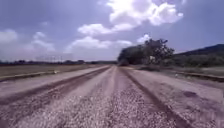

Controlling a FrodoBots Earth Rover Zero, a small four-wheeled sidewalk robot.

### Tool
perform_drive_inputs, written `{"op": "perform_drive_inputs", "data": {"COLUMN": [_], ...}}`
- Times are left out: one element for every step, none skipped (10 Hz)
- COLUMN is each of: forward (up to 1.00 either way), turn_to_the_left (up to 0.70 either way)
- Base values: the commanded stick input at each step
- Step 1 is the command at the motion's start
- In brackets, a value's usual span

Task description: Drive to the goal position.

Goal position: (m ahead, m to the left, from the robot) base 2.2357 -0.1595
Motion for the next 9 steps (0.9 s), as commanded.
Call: {"op": "perform_drive_inputs", "data": {"forward": [1.0,1.0,1.0,1.0,1.0,1.0,1.0,1.0,1.0], "turn_to_the_left": [0.0,0.0,0.0,0.0,0.0,0.0,0.02,0.15,0.24]}}
